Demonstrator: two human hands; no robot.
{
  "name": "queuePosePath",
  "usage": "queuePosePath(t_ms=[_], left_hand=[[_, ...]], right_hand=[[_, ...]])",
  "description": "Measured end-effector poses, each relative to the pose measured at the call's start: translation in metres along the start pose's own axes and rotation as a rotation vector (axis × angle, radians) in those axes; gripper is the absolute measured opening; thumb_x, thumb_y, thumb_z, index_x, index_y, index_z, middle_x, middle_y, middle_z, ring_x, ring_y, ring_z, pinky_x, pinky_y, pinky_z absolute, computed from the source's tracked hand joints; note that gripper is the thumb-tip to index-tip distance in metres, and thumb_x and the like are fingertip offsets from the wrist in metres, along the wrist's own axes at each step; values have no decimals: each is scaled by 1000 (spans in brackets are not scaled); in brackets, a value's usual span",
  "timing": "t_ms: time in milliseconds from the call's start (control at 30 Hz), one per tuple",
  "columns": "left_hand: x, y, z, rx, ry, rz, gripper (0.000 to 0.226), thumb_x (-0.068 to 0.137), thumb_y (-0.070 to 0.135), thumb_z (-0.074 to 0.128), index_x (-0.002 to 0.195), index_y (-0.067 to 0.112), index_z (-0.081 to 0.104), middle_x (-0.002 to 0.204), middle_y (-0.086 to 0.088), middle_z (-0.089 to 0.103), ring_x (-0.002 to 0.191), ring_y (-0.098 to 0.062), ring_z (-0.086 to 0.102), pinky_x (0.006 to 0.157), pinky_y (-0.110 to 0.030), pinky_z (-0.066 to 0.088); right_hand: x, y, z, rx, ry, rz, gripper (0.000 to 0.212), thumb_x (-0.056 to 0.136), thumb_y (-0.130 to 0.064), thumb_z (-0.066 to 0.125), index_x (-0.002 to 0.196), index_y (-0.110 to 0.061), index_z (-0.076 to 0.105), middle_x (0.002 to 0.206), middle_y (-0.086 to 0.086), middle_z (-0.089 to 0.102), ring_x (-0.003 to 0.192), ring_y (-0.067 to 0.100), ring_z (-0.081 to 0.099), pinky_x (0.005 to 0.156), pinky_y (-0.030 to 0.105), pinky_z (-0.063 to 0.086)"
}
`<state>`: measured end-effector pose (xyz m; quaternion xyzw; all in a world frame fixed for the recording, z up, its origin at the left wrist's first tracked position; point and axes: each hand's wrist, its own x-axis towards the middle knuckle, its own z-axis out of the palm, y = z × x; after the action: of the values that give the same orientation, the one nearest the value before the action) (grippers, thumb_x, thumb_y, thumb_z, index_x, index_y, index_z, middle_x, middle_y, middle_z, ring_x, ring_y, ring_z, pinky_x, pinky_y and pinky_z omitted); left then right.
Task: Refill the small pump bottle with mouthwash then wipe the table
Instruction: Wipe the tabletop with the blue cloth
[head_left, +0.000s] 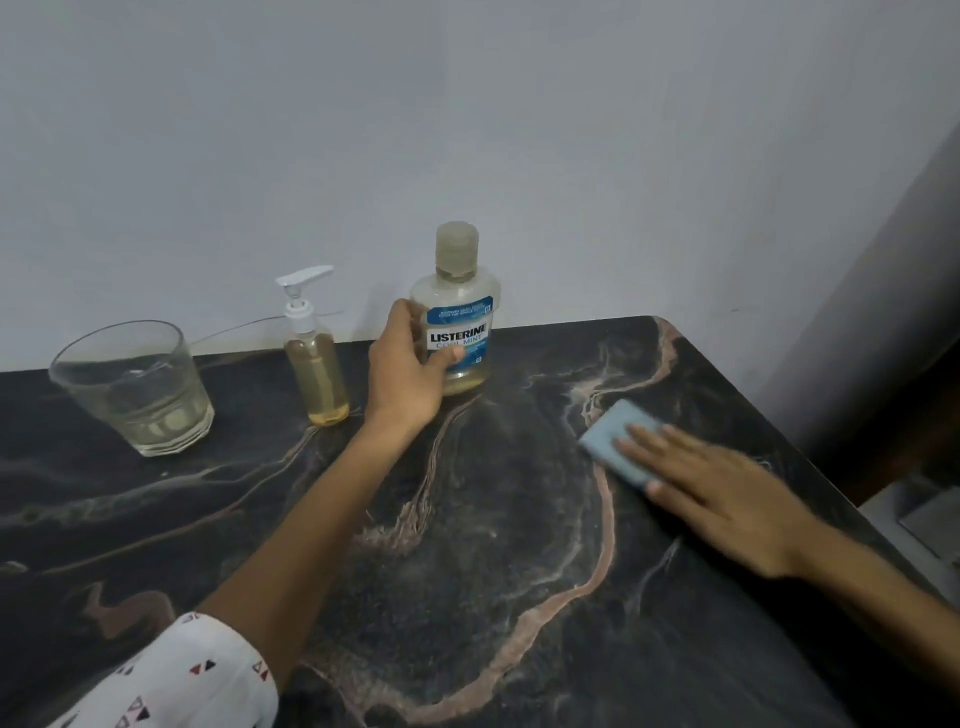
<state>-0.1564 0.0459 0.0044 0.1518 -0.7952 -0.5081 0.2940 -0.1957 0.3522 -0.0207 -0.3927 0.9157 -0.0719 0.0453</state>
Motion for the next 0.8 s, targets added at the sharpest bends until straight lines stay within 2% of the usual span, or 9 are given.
queuePosePath(t_ms=[100,200,300,367,467,567,600,700,800], left_hand=[[2,16,-13,-4,35,44,35,85,12,69,110,17,45,106,6,56,83,-4,57,71,-12,46],[2,36,-25,-10,18,107,36,84,15,70,107,21,43,103,12,53,76,7,52,57,1,41],[0,56,-34,-25,-5,171,37,84,14,70,111,15,46,102,11,54,77,7,53,61,0,44],[0,65,-38,-41,-24,193,41,83,12,71,116,9,48,104,6,56,82,-1,58,69,-9,49],[0,69,-40,-41,-67,189,40,83,11,70,116,8,47,105,4,56,88,-12,60,77,-23,52],[0,59,-36,-37,-118,151,36,84,11,69,111,14,46,103,5,56,91,-15,61,78,-25,52],[0,54,-33,-32,-132,136,35,84,10,69,109,16,45,101,7,55,90,-15,61,76,-22,51],[1,39,-23,-41,-152,93,33,84,9,68,106,17,44,98,9,53,87,-13,58,69,-14,47],[1,29,-11,-64,-169,60,32,84,7,68,105,15,44,102,4,56,91,-15,58,72,-15,47]], right_hand=[[31,26,-11,-106,-15,198,52,91,-59,3,142,-50,-6,155,-19,-4,143,4,-2,116,34,14],[103,20,-6,-115,-26,330,50,102,-44,11,150,-35,3,159,-6,-1,146,18,2,117,43,11],[165,-35,8,-76,-15,243,50,102,-40,12,151,-31,9,160,-3,3,146,24,3,116,46,6],[179,-82,19,-71,-30,91,49,102,-40,14,151,-32,10,159,-4,3,146,24,1,116,45,4],[141,-123,30,-55,-36,-155,48,103,-39,16,150,-36,10,159,-8,0,146,17,-5,115,41,-3],[55,-122,35,29,-36,-417,47,101,-45,15,147,-46,8,156,-19,-3,143,5,-15,113,28,-15],[27,-115,34,64,-50,-450,47,99,-49,13,146,-51,9,155,-24,-2,141,0,-16,112,24,-16],[-17,-76,15,85,-101,-322,42,98,-55,12,140,-60,11,149,-37,-1,139,-9,-13,114,23,-11],[-5,-43,-1,13,-114,-148,43,100,-45,19,137,-57,0,147,-35,-8,140,-7,-13,114,22,-11]])
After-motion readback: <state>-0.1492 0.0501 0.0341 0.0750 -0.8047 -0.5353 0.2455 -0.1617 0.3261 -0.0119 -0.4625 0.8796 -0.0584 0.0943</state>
